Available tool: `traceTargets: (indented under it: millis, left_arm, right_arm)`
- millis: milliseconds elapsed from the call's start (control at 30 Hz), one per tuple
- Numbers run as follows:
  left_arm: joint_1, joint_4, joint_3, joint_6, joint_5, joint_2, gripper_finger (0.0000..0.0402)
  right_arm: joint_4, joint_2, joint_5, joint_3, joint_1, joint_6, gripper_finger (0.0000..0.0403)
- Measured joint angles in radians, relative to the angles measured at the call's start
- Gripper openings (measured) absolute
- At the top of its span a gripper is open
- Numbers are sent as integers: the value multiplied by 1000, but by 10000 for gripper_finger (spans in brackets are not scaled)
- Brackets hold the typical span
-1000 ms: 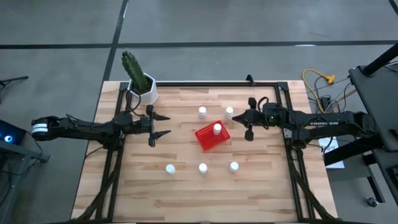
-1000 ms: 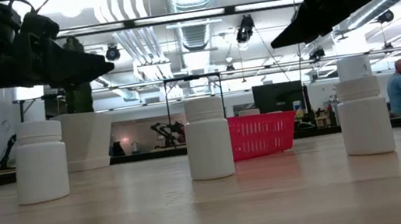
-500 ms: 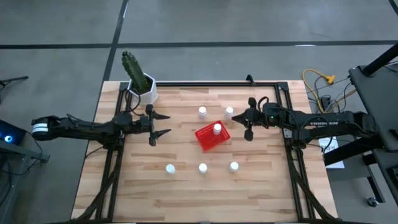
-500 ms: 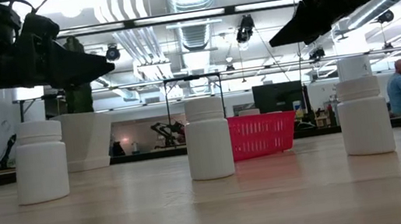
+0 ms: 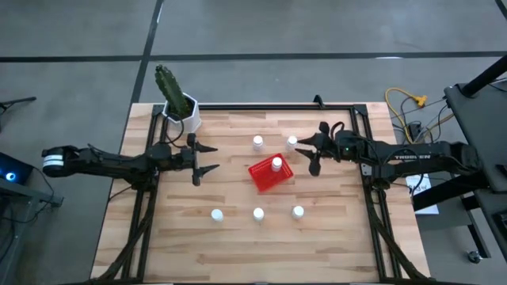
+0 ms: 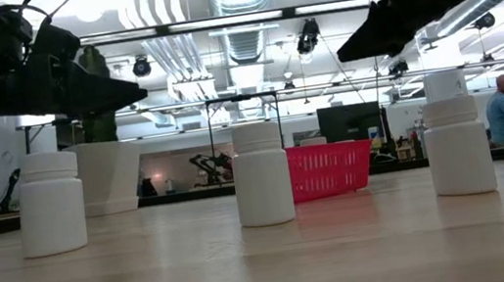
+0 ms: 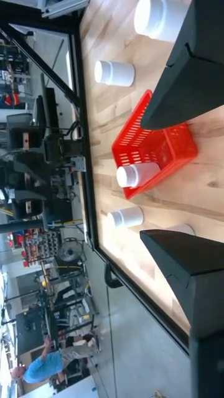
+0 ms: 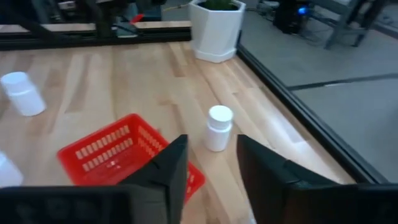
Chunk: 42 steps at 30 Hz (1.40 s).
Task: Pick and place pill bottles into a basket
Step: Put the white pill bottle into the red bin
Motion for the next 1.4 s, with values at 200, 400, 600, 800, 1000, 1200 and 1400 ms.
traceTargets:
  millis: [200, 400, 600, 800, 1000, 1200, 1400]
  left_arm:
    - [0, 14, -2, 0, 0, 16, 258]
    - [0, 15, 0, 24, 1, 14, 258]
    - [0, 16, 0, 26, 1, 14, 258]
    - [0, 21, 4, 24, 1, 14, 258]
    - [0, 20, 2, 22, 1, 15, 258]
    - [0, 18, 0, 22, 2, 15, 258]
    - [0, 18, -1, 22, 1, 15, 258]
  right_arm:
    - [7, 29, 81, 0, 0, 11, 205]
    - [29, 59, 133, 0, 0, -20, 246]
    - [29, 73, 156, 0, 0, -24, 256]
    - [30, 76, 156, 0, 0, -30, 247]
    - [27, 76, 155, 0, 0, 18, 243]
    - [22, 76, 155, -13, 0, 21, 247]
    - [57, 76, 155, -61, -6, 47, 245]
